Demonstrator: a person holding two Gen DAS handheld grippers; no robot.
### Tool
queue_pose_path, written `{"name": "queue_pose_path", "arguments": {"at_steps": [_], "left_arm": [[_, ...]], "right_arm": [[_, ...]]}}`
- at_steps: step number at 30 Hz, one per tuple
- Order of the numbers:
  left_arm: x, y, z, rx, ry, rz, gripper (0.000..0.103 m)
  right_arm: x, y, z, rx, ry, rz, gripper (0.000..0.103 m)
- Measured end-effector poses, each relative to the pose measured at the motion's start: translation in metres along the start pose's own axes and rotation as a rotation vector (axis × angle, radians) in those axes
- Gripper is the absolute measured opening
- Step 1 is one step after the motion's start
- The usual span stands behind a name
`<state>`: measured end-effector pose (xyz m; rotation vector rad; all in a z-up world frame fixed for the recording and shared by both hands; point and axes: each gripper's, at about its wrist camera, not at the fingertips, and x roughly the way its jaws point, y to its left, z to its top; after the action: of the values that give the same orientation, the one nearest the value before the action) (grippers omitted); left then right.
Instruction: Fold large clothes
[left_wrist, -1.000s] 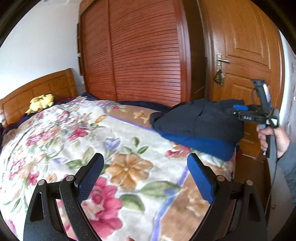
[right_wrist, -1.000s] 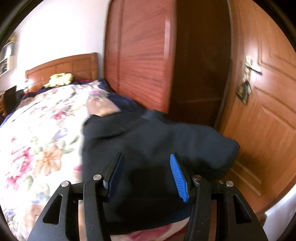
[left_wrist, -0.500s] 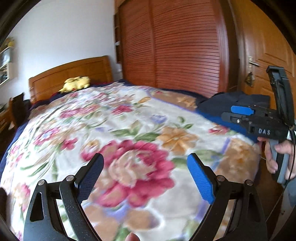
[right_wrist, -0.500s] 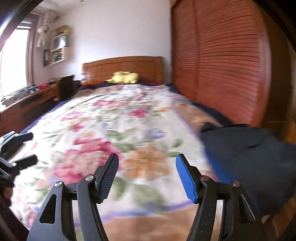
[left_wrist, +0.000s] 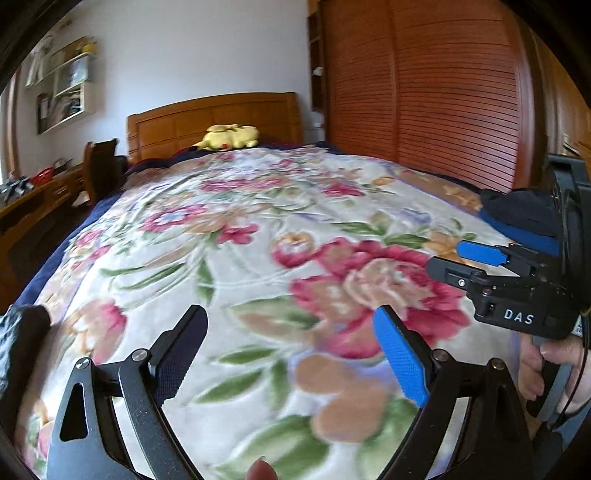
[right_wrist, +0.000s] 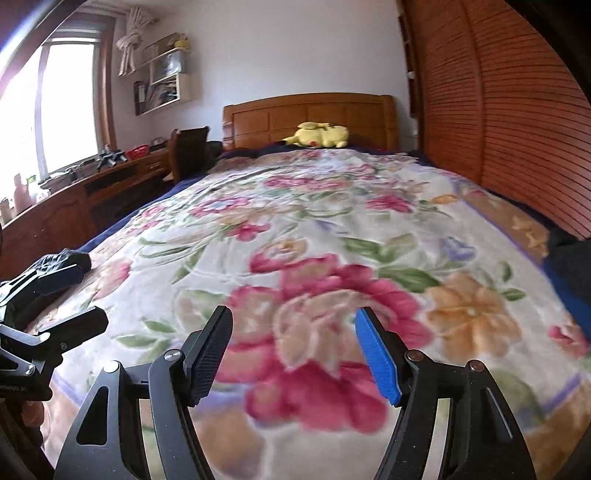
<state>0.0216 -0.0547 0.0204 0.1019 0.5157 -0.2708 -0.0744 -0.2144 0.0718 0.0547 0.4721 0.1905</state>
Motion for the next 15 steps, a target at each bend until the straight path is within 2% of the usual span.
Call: {"name": "queue_pose_path", "arguments": {"at_steps": [4, 5, 15], "left_arm": [[0.006, 0.030, -0.007, -0.058, -0.018, 0.044, 0.092], [0.008, 0.040, -0.009, -0.078, -0.022, 0.055, 0.092], [0.002, 0.092, -0.014, -0.168, -0.067, 0.129, 0.092]], "right_arm": [[0.031, 0.024, -0.001, -0.027, -0.012, 0.010, 0.071], [0.052, 0.022, -0.003, -0.032, -0.018, 0.009, 0.071], [0.087, 0.034, -0.021, -0.091, -0.092, 0.025, 0.071]]}}
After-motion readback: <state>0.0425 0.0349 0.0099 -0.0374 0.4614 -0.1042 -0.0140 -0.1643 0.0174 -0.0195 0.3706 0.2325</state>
